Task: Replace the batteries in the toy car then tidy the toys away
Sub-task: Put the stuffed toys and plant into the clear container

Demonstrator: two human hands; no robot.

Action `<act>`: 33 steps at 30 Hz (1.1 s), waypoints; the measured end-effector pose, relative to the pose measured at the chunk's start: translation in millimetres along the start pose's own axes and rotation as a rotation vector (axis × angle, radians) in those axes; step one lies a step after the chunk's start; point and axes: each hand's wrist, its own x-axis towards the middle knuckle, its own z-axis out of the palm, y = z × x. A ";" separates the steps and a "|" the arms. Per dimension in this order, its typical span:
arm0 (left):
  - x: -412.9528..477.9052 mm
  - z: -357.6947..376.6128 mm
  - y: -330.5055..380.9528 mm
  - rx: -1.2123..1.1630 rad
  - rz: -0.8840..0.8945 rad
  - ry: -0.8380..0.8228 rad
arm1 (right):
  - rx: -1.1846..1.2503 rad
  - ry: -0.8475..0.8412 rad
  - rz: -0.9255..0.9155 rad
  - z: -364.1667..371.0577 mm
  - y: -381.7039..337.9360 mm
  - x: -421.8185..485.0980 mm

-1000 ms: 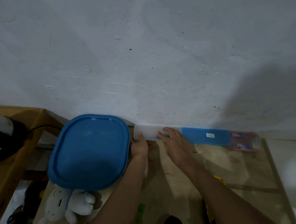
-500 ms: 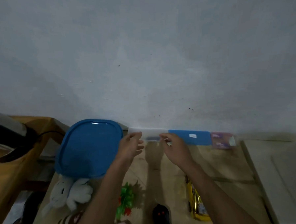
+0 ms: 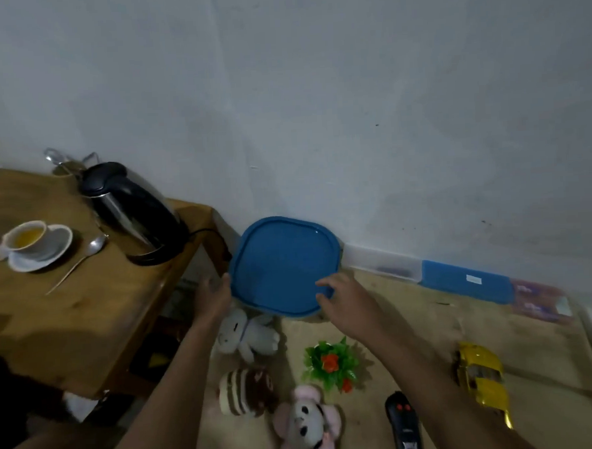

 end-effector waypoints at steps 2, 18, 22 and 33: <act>6.9 -6.0 -1.4 0.003 0.026 -0.139 | -0.123 -0.052 -0.044 17.9 -20.2 13.1; 49.0 2.9 -20.8 -0.182 0.057 -0.231 | -0.621 -0.497 -0.022 44.2 -53.1 44.9; 50.7 4.8 -18.4 -0.256 -0.002 -0.225 | -0.594 -0.406 0.049 62.5 -59.3 46.1; 51.0 -2.7 -5.9 -0.434 -0.185 -0.298 | -0.554 -0.231 0.140 108.7 -90.0 65.8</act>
